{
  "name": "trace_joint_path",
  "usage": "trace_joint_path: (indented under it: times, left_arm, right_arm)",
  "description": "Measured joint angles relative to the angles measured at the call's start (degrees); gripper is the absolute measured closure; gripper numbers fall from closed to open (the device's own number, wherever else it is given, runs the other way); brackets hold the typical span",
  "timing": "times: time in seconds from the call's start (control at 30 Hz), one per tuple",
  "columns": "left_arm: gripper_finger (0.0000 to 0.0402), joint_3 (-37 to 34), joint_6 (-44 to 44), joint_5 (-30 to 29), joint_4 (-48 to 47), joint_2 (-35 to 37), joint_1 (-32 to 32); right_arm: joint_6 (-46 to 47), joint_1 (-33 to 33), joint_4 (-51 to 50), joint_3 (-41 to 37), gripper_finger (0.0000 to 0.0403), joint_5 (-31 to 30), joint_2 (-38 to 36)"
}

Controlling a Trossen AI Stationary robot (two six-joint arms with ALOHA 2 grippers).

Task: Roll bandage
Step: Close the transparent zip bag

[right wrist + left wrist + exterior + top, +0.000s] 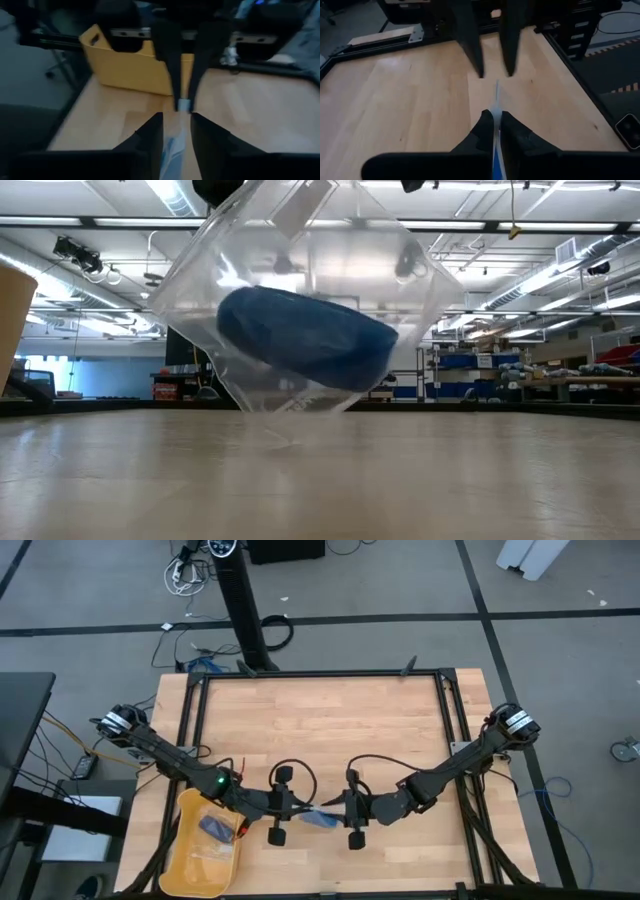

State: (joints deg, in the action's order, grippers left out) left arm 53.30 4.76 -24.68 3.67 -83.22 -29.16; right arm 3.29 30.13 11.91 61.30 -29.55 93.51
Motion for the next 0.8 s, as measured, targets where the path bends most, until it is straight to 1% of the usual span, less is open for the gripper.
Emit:
trace_joint_path:
  times: [0.07,0.23,0.4,0.63,0.8]
  left_arm:
    - [0.0382,0.0,0.0,-0.1,0.3,0.0,-0.1]
    - [0.0382,0.0,0.0,-0.3,0.6,0.0,0.0]
    - [0.0382,0.1,0.0,-0.3,1.2,0.0,0.0]
    - [0.0382,0.1,0.0,-0.4,1.6,0.0,0.2]
    - [0.0382,0.1,0.0,-0.4,2.4,0.0,0.7]
  right_arm:
    - [2.2,-0.2,-2.8,1.4,0.0299,2.3,0.0]
    - [4.6,-0.4,-6.1,3.5,0.0299,2.9,0.0]
    - [7.2,-1.6,-6.8,3.5,0.032,4.1,0.0]
    - [7.3,-3.2,-7.2,3.5,0.0348,5.8,0.0]
    - [6.6,-3.5,-8.1,3.5,0.0389,5.8,0.0]
